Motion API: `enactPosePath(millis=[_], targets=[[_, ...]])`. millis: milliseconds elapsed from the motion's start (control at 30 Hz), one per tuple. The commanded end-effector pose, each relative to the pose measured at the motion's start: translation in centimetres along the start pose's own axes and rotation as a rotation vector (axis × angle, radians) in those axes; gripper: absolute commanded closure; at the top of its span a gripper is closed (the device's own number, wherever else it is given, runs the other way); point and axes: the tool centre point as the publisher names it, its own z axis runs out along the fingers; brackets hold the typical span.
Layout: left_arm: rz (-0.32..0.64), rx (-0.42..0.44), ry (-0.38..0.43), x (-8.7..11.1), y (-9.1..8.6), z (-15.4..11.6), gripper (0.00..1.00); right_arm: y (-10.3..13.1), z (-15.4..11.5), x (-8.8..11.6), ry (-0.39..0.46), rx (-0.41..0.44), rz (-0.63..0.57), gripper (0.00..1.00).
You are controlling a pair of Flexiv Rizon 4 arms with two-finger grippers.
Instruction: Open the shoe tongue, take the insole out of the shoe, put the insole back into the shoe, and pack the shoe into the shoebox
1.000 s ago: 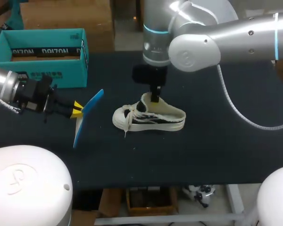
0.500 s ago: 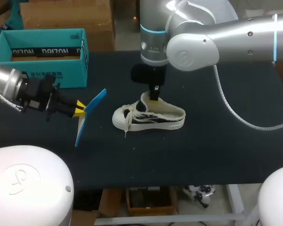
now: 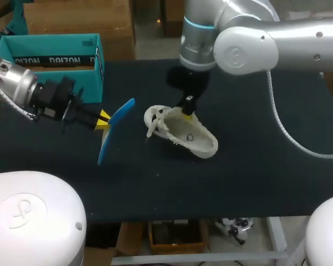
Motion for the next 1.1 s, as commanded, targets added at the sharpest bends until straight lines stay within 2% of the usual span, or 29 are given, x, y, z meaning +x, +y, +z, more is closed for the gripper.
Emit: enactPosePath(millis=[33,333,467,767,1100], targets=[[0.023,0.017,0.069,-1.6,-0.4,0.3,1.00,-1.7,-1.0,0.6,0.019,-0.074,0.095,1.00],[0.112,0.050,0.178,-3.2,-2.8,1.3,1.00,-2.4,-1.3,2.6,0.053,-0.187,0.336,1.00],[0.144,0.057,0.225,-4.0,-3.7,2.1,1.00,-2.3,-0.9,3.4,0.063,-0.240,0.395,1.00],[0.189,0.094,0.295,-4.9,-4.6,3.2,1.00,-2.6,0.2,4.5,0.107,-0.360,0.535,1.00],[0.223,0.132,0.345,-5.3,-5.2,4.1,1.00,-3.9,1.3,5.3,0.107,-0.463,0.673,1.00]])
